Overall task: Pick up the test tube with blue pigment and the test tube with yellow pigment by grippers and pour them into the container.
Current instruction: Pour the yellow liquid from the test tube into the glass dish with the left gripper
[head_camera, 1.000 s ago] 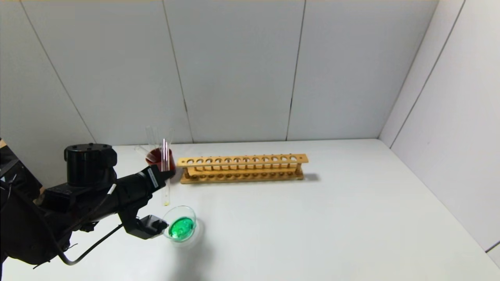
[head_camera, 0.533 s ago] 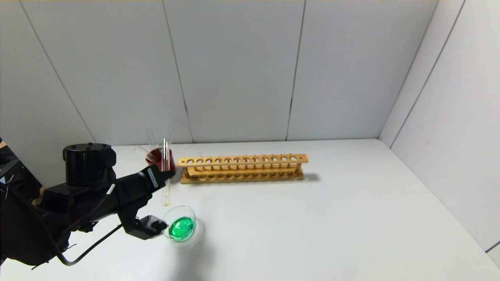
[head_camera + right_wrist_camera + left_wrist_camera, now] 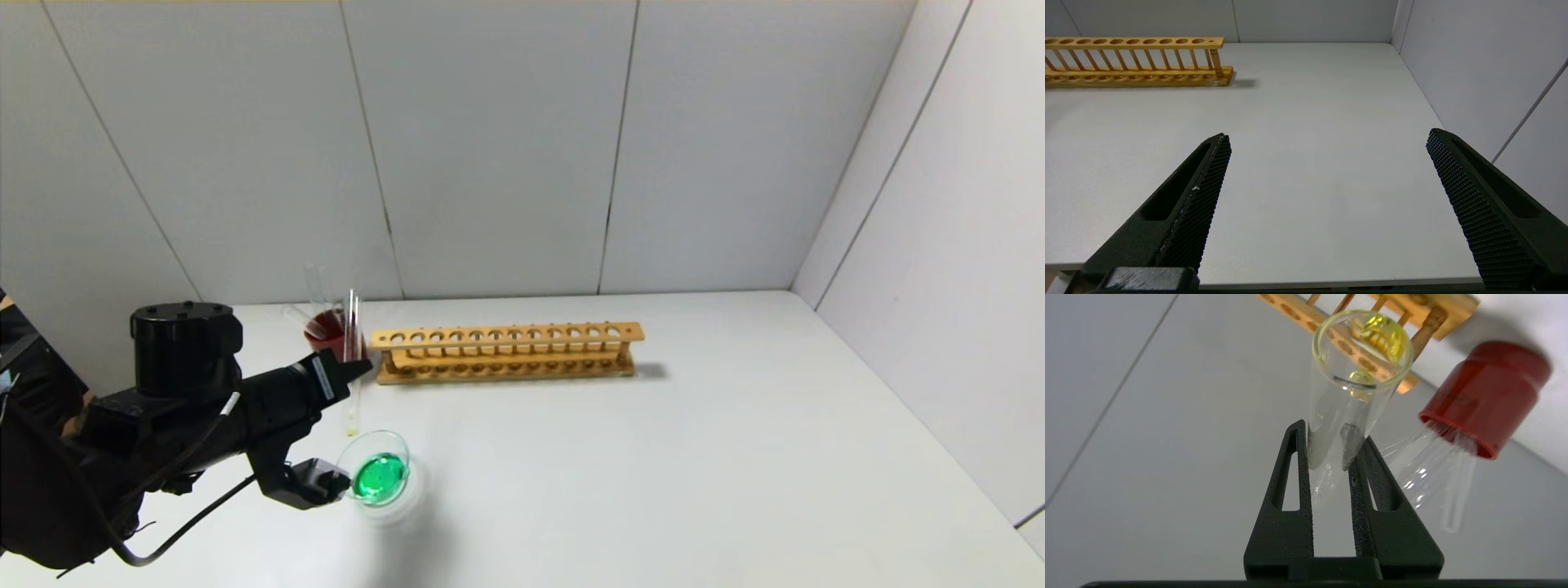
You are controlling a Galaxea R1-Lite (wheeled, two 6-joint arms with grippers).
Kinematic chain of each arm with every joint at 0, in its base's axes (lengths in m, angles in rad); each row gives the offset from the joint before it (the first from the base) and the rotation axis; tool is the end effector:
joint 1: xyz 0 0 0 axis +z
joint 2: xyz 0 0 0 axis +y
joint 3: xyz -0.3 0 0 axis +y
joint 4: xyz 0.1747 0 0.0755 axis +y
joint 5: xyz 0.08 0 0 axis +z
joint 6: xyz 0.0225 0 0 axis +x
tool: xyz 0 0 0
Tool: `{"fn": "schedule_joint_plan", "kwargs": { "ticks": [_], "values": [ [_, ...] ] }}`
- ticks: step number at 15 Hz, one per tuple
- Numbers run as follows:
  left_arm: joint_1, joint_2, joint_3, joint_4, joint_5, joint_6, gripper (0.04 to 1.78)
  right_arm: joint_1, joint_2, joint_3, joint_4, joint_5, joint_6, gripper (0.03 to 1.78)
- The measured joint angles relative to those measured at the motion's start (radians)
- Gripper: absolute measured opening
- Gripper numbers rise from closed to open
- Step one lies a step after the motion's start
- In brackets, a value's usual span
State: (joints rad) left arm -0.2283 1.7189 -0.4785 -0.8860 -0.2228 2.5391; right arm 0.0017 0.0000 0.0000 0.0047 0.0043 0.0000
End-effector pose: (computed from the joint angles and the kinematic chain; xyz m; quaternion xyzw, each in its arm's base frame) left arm 0.2599 -0.0655 0.1206 0.9163 -0.1579 -0.2337 0.2842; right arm -0.0228 0.0001 0.0750 0.0000 0.0023 0.0030 1.0000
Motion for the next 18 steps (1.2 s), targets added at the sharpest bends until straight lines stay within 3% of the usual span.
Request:
{"fn": "schedule_joint_plan", "kwargs": {
  "ticks": [9, 18],
  "values": [
    [-0.022, -0.067, 0.015, -0.006, 0.022, 0.099, 0.31, 0.000, 0.000, 0.000, 0.000, 0.000, 0.000, 1.75],
    [-0.023, -0.071, 0.019, -0.005, 0.057, 0.086, 0.31, 0.000, 0.000, 0.000, 0.000, 0.000, 0.000, 1.75]
  ]
}}
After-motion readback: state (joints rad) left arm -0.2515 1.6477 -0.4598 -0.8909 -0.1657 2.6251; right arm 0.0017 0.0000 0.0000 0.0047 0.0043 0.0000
